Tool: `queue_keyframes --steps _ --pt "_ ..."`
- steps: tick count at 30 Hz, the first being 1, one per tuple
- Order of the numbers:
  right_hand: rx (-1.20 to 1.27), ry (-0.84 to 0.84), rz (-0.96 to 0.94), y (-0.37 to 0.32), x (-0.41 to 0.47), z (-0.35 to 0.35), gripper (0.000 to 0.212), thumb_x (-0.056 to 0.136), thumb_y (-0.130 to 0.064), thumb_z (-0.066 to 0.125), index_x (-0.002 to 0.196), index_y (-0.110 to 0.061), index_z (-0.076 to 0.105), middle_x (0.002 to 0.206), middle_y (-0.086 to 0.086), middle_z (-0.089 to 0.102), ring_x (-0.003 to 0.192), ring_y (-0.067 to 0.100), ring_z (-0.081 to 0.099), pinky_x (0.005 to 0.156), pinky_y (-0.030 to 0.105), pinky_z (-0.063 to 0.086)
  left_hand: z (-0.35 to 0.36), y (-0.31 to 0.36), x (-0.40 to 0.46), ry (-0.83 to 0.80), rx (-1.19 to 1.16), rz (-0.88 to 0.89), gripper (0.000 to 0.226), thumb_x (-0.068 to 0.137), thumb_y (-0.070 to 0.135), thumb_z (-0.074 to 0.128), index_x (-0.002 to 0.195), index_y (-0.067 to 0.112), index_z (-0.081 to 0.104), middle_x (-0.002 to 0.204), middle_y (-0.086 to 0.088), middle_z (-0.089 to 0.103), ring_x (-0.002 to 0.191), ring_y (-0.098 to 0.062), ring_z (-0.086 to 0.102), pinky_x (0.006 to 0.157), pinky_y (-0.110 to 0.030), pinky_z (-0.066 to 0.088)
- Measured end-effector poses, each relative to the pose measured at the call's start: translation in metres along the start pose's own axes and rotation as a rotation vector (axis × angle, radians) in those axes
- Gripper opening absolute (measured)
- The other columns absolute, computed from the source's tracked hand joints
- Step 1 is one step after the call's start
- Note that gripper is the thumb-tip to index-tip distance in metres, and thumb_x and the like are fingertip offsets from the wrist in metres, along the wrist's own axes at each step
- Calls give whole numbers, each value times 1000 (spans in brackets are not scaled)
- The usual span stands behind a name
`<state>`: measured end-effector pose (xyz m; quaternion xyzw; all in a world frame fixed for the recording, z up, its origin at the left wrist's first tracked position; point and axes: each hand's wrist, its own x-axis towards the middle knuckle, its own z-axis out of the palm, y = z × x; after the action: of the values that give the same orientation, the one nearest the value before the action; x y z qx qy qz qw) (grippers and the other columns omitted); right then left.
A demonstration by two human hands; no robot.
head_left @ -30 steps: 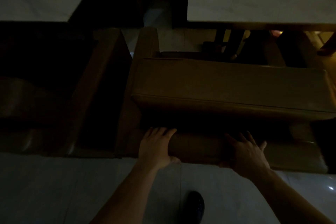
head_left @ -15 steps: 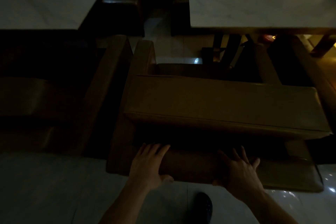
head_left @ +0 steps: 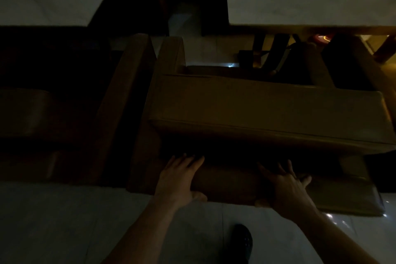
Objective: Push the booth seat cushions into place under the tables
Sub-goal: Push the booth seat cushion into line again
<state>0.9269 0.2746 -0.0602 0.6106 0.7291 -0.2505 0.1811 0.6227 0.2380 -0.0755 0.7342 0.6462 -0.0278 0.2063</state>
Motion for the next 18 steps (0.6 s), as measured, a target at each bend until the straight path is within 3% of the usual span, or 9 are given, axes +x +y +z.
queue_keyframes --steps 6,13,18 --pt "-11 3 -13 -5 31 -21 109 76 -63 72 153 -50 -5 167 6 -6 148 41 -21 106 84 3 -12 -11 30 20 8 -1 111 66 75 69 154 41 11 160 7 24 147 -19 16 122 -42 5" --pt "-26 6 -11 -1 45 -25 111 73 -67 73 152 -51 -4 167 2 -8 148 40 -21 105 85 2 -13 -10 43 35 -14 -18 111 63 77 70 153 41 16 157 7 30 144 -19 22 122 -41 5" --pt "-37 28 -22 -5 38 -28 109 74 -69 71 155 -46 1 167 3 1 150 40 -16 107 83 3 -15 -4 39 67 -17 -35 105 67 71 72 152 40 19 154 6 33 142 -18 26 121 -38 3"
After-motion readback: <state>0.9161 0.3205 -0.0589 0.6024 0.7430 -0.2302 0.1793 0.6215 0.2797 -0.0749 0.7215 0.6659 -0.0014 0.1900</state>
